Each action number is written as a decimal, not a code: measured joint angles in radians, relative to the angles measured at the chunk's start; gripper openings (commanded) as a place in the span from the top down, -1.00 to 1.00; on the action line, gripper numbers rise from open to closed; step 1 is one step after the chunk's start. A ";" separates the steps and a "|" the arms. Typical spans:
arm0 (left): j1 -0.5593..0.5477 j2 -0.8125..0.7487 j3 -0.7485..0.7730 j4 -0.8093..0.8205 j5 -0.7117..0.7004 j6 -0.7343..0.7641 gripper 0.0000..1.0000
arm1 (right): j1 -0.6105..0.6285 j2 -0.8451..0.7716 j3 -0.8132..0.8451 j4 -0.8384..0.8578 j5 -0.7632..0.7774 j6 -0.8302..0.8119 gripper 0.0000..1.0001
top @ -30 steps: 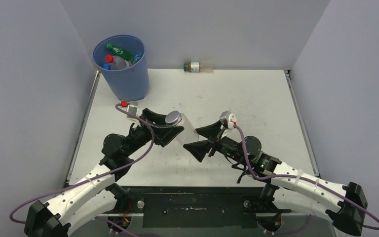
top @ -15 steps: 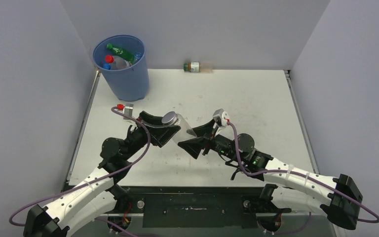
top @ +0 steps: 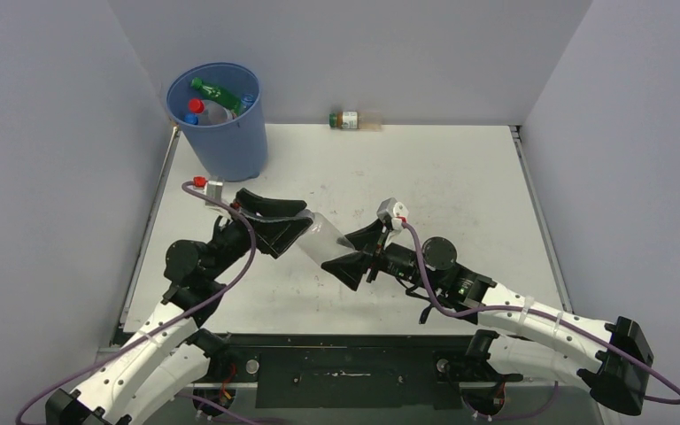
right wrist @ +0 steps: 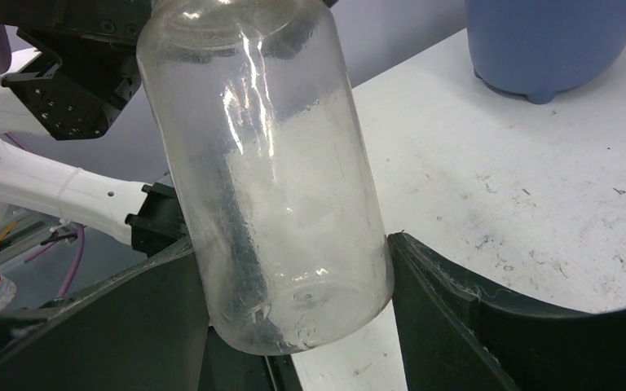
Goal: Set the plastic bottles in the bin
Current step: Pick up the plastic bottle from the corner of the board.
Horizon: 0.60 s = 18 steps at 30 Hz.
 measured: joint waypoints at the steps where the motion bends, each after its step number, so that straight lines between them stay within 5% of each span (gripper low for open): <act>1: 0.004 0.005 0.000 0.003 0.009 -0.008 -0.67 | 0.000 0.000 0.000 -0.001 -0.002 0.000 0.22; 6: 0.005 0.035 0.000 -0.001 0.046 -0.032 -0.60 | 0.000 0.000 0.000 -0.002 -0.002 -0.001 0.22; 11: 0.006 0.040 0.000 -0.001 0.062 -0.036 -0.03 | 0.000 0.000 0.000 0.000 -0.004 -0.001 0.23; 15: 0.015 0.043 0.000 0.011 0.066 -0.013 0.04 | 0.000 -0.001 0.000 -0.005 0.002 0.008 0.23; 18: 0.015 0.048 0.000 0.018 0.069 -0.010 0.64 | 0.000 -0.001 0.000 -0.006 0.003 0.008 0.16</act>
